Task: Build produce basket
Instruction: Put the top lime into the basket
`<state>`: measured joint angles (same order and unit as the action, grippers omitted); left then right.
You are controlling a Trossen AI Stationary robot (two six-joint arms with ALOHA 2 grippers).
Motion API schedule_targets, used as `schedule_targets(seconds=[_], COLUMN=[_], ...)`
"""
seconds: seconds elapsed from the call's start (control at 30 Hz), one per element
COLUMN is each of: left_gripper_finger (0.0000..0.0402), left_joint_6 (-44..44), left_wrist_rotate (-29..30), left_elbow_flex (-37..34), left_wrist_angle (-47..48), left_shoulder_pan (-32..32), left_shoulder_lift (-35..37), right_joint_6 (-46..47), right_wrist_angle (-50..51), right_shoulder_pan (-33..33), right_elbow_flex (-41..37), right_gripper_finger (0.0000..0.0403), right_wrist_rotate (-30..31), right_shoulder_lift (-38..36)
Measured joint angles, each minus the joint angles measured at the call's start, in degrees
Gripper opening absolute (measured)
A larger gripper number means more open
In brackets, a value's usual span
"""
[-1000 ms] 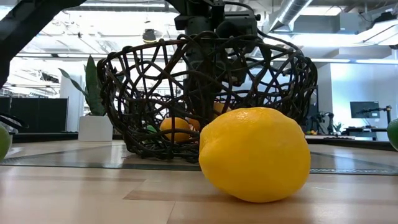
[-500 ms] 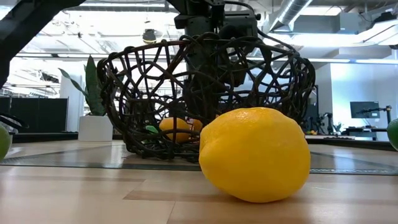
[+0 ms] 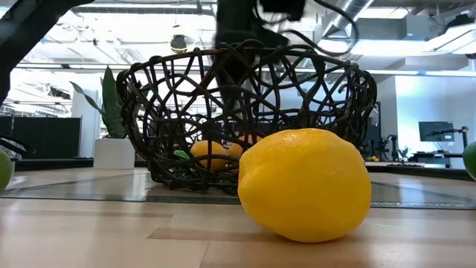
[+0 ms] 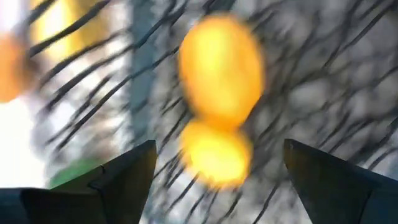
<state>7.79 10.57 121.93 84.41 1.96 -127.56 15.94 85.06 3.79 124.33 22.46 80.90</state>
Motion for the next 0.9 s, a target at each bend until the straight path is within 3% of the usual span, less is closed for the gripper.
schedule_targets(seconds=[0.13, 0.43, 0.57, 0.73, 0.9], left_gripper_finger=[0.0316, 0.0297, 0.0297, 0.0297, 0.0297], left_joint_6=[-1.0, -8.3, -12.4, -16.2, -20.7], left_wrist_rotate=[4.8, 3.7, -2.1, -4.0, -6.9], left_elbow_flex=[3.8, 3.4, 1.1, -13.3, -33.9], left_wrist_angle=[5.3, 5.6, 5.4, 3.5, -8.1], left_shoulder_pan=[0.4, -0.9, -4.3, -10.3, -15.8], left_shoulder_lift=[0.9, 9.9, 14.7, 22.5, 31.8], right_joint_6=[-0.8, -1.0, -0.9, 0.9, 2.6], right_wrist_angle=[0.0, 0.1, 0.2, 0.2, -0.6], right_shoulder_pan=[0.2, 3.2, 3.8, 3.1, 3.1], right_elbow_flex=[0.0, 0.0, 0.0, 0.0, 0.0], right_gripper_finger=[0.0015, 0.0018, 0.0014, 0.0016, 0.0025], right_wrist_rotate=[0.0, 0.0, 0.0, 0.0, 0.1], right_shoulder_lift=[0.0, 0.0, 0.0, -0.6, -1.1])
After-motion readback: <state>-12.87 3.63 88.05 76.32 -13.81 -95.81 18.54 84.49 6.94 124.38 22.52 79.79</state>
